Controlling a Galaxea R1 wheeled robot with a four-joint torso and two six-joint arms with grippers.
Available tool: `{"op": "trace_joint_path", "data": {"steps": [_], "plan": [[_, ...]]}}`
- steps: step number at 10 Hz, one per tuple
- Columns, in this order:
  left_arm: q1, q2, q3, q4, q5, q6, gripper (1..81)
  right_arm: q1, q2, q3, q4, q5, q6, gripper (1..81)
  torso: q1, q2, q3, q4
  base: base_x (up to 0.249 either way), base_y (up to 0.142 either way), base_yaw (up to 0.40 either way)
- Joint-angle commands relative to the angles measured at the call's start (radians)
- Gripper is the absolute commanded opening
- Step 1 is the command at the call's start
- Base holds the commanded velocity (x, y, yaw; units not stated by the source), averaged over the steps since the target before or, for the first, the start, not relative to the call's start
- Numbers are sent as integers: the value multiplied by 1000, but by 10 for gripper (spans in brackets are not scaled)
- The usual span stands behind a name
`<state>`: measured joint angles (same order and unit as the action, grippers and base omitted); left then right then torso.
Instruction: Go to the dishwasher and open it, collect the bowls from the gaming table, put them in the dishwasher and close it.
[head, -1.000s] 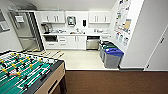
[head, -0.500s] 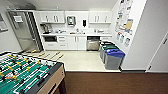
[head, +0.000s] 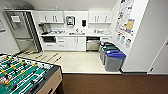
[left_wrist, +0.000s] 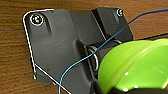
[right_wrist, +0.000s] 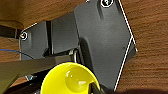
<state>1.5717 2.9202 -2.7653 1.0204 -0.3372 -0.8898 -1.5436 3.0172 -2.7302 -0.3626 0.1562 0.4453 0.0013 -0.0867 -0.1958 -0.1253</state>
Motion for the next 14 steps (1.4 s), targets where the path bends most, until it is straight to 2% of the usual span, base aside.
{"op": "trace_joint_path", "data": {"steps": [1,10,14], "plan": [[-23,-12,-5,10,27,2,10,38,-2,1,-9,-44,-2,10,0,0,0,0,136,-75,0],[-25,-12,-5,9,27,2,10,35,-4,-3,-9,-43,-2,10,-1,0,0,0,136,-76,0],[-25,-12,-5,7,27,2,10,33,-4,-3,-9,-43,-2,10,-1,0,0,0,135,0,0]]}}
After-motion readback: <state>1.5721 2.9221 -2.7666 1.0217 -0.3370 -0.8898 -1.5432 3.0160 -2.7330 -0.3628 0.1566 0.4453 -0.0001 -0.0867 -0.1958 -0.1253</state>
